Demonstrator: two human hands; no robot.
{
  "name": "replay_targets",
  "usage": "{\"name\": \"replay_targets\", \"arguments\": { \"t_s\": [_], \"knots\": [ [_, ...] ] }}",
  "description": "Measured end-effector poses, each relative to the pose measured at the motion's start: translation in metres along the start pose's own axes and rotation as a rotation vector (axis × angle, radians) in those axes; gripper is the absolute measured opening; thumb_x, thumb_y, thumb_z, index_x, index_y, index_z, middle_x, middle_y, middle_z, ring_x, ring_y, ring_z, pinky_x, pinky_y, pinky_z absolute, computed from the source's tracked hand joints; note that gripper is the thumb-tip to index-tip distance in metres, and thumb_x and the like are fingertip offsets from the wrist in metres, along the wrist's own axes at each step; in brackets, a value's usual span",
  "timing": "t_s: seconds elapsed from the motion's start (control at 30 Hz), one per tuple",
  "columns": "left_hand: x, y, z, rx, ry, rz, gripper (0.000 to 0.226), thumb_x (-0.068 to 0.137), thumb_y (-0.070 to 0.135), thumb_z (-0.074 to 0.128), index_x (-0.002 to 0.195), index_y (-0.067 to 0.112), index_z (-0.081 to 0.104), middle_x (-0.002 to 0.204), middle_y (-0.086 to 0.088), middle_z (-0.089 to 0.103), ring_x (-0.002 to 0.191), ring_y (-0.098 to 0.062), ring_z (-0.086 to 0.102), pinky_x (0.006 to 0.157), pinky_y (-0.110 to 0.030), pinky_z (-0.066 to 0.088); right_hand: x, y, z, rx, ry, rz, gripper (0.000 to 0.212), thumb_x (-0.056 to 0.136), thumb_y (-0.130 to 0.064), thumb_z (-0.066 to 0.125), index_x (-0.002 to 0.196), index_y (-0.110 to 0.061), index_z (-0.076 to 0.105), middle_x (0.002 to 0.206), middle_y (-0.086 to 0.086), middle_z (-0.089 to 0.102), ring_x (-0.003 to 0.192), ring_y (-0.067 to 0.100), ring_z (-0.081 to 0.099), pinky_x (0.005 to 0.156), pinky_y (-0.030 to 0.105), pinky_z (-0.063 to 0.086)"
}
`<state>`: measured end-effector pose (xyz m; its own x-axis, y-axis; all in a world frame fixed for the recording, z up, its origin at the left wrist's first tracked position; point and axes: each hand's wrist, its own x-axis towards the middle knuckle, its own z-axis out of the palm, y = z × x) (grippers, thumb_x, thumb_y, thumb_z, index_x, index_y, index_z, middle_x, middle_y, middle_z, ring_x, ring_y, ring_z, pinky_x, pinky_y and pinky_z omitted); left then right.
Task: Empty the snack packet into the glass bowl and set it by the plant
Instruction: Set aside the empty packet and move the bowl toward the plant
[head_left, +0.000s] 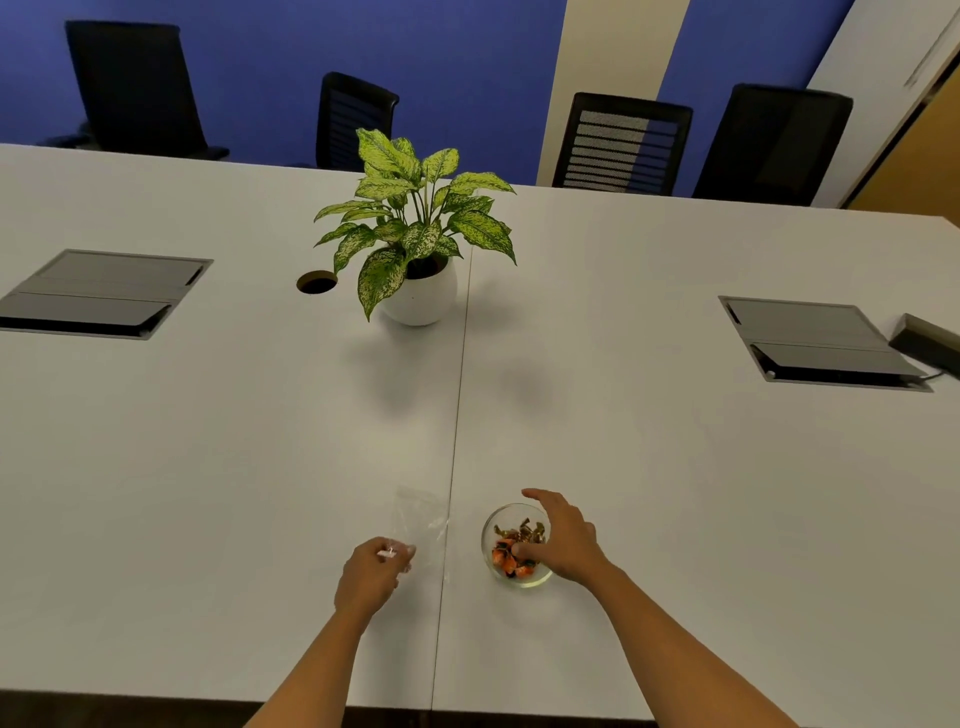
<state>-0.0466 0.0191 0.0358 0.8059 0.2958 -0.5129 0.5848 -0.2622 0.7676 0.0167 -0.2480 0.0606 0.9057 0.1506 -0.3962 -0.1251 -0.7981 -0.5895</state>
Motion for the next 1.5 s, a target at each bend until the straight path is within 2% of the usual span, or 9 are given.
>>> {"name": "replay_targets", "arguments": {
  "t_s": [0.1, 0.3, 0.43, 0.7, 0.8, 0.9, 1.0, 1.13, 1.5],
  "knots": [
    [0.005, -0.015, 0.003, 0.058, 0.001, -0.041, 0.026, 0.086, 0.036, 0.068, 0.096, 0.012, 0.067, 0.093, -0.010, 0.074, 0.091, -0.032, 0.068, 0.084, -0.044, 0.055, -0.005, 0.012, 0.006, -0.073, -0.025, 0.008, 0.101, 0.061, -0.046, 0.084, 0.145, -0.037, 0.030, 0.153, -0.009, 0.033, 0.139, 0.022, 0.033, 0.107, 0.046, 0.027],
    [0.007, -0.019, 0.010, 0.339, 0.088, -0.090, 0.070, 0.080, 0.053, 0.067, 0.132, 0.010, 0.048, 0.136, -0.014, 0.049, 0.118, -0.033, 0.054, 0.088, -0.043, 0.048, -0.011, 0.023, 0.012, -0.115, -0.048, -0.012, 0.118, 0.054, -0.049, 0.087, 0.150, -0.037, 0.018, 0.157, -0.009, 0.025, 0.141, 0.021, 0.031, 0.108, 0.047, 0.030],
    [0.004, -0.006, 0.019, 0.491, 0.237, 0.113, 0.083, 0.076, 0.054, 0.071, 0.140, 0.013, 0.039, 0.149, -0.011, 0.032, 0.132, -0.032, 0.039, 0.093, -0.049, 0.050, -0.014, 0.025, 0.012, -0.103, -0.054, -0.013, 0.125, 0.052, -0.046, 0.089, 0.151, -0.038, 0.013, 0.158, -0.010, 0.022, 0.140, 0.020, 0.032, 0.109, 0.047, 0.031],
    [0.011, 0.032, 0.062, 0.706, -0.273, 0.434, 0.106, 0.067, 0.053, 0.078, 0.151, 0.030, 0.018, 0.159, -0.003, 0.027, 0.148, -0.023, 0.017, 0.120, -0.044, 0.019, -0.016, 0.028, 0.012, -0.033, -0.082, 0.017, 0.127, 0.054, -0.033, 0.091, 0.150, -0.039, 0.008, 0.157, -0.007, 0.026, 0.137, 0.023, 0.038, 0.109, 0.049, 0.032],
    [0.013, 0.039, 0.078, 0.808, -0.345, 0.390, 0.118, 0.064, 0.049, 0.082, 0.153, 0.026, 0.009, 0.158, -0.006, 0.028, 0.148, -0.025, 0.017, 0.120, -0.045, 0.019, -0.017, 0.029, 0.013, 0.038, -0.085, 0.013, 0.127, 0.055, -0.024, 0.091, 0.151, -0.037, 0.008, 0.156, -0.005, 0.028, 0.137, 0.023, 0.039, 0.110, 0.049, 0.036],
    [0.016, 0.042, 0.088, 0.805, -0.382, 0.332, 0.121, 0.064, 0.041, 0.085, 0.153, 0.022, 0.006, 0.149, -0.007, 0.044, 0.135, -0.027, 0.043, 0.109, -0.040, 0.037, -0.016, 0.032, 0.016, 0.145, -0.108, 0.000, 0.126, 0.056, -0.014, 0.090, 0.150, -0.038, 0.009, 0.153, 0.001, 0.031, 0.136, 0.025, 0.040, 0.108, 0.045, 0.043],
    [0.020, 0.043, 0.095, 0.705, -0.388, 0.309, 0.110, 0.063, 0.033, 0.086, 0.150, 0.023, 0.019, 0.136, -0.004, 0.058, 0.122, -0.024, 0.056, 0.094, -0.033, 0.046, -0.011, 0.039, 0.020, 0.249, -0.097, -0.018, 0.119, 0.058, -0.009, 0.088, 0.146, -0.039, 0.014, 0.147, 0.003, 0.036, 0.133, 0.022, 0.043, 0.099, 0.027, 0.048],
    [0.032, 0.051, 0.097, 0.589, -0.353, 0.304, 0.097, 0.057, 0.030, 0.088, 0.141, 0.028, 0.039, 0.125, 0.002, 0.067, 0.115, -0.020, 0.059, 0.083, -0.024, 0.040, -0.001, 0.045, 0.014, 0.344, -0.045, -0.057, 0.116, 0.053, -0.018, 0.090, 0.129, -0.063, 0.016, 0.130, -0.012, 0.049, 0.118, 0.012, 0.058, 0.082, 0.014, 0.053],
    [0.123, 0.209, 0.113, 0.437, -0.228, 0.499, 0.100, 0.053, 0.030, 0.091, 0.141, 0.031, 0.043, 0.132, 0.003, 0.064, 0.125, -0.019, 0.055, 0.093, -0.032, 0.044, 0.121, 0.021, -0.116, 0.471, 0.150, -0.172, 0.126, 0.053, 0.002, 0.092, 0.136, -0.054, 0.016, 0.125, -0.020, 0.049, 0.105, -0.003, 0.061, 0.071, 0.006, 0.051]
  ]
}}
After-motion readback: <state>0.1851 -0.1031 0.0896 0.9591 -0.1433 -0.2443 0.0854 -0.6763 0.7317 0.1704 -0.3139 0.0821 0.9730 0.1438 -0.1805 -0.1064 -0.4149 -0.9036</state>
